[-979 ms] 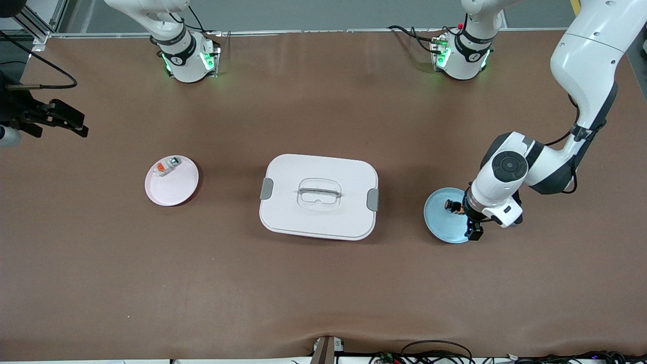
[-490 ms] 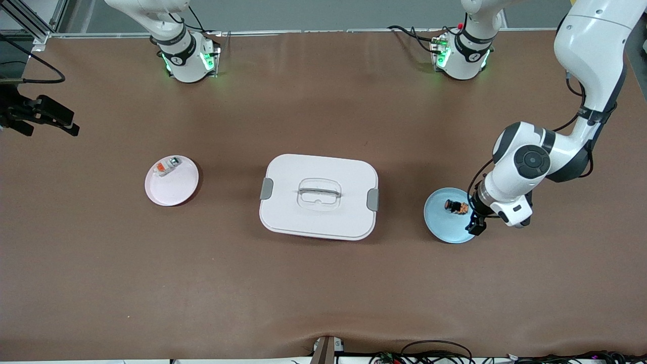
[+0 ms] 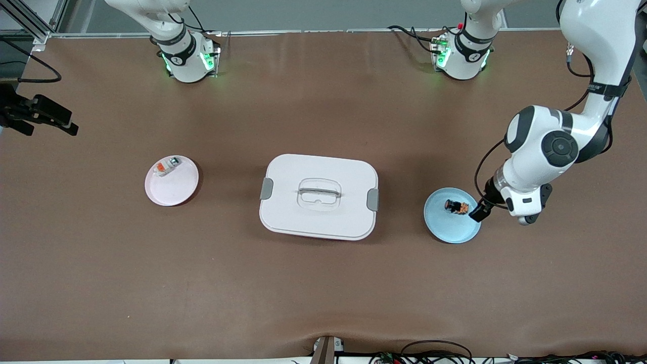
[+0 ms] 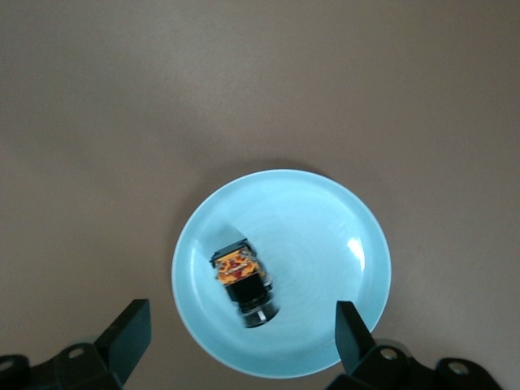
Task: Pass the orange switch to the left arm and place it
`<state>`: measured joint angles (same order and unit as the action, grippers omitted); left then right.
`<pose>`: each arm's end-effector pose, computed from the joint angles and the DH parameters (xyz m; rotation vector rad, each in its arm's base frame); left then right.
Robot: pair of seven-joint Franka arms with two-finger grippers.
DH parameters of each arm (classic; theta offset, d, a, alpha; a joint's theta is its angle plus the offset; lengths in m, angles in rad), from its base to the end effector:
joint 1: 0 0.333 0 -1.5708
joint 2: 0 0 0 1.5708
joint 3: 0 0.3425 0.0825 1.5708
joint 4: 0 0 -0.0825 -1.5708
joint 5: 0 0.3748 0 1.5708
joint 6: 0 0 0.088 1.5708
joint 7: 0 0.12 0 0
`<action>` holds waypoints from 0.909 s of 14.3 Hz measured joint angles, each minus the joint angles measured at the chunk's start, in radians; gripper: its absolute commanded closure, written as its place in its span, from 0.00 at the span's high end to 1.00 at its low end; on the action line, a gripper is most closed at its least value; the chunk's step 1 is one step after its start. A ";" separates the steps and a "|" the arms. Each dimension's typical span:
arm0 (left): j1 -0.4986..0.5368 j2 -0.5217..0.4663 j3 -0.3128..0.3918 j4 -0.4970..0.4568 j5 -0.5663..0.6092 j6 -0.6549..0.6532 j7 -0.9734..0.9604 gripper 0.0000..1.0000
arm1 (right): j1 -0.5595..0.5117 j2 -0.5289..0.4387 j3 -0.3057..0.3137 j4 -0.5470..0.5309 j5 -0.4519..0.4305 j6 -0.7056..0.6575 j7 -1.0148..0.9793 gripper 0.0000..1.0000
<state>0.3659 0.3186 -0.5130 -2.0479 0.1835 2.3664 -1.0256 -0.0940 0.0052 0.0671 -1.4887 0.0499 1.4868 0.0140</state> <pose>0.5915 -0.0718 0.3252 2.8660 1.1699 0.0432 0.5387 -0.0083 0.6657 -3.0909 0.0570 0.0105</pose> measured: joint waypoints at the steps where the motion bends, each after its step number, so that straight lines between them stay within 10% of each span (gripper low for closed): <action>1: 0.000 -0.015 0.006 -0.014 -0.018 -0.001 0.091 1.00 | 0.000 0.000 0.000 0.000 0.000 0.000 0.000 1.00; 13: 0.043 -0.218 0.019 -0.105 -0.147 -0.045 0.894 1.00 | 0.000 0.000 0.000 0.002 -0.002 0.000 -0.004 1.00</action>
<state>0.4089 0.1007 -0.4936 -2.1527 0.0369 2.3218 -0.1311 -0.0941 0.0052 0.0675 -1.4869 0.0481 1.4868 0.0103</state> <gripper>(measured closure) 0.000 0.000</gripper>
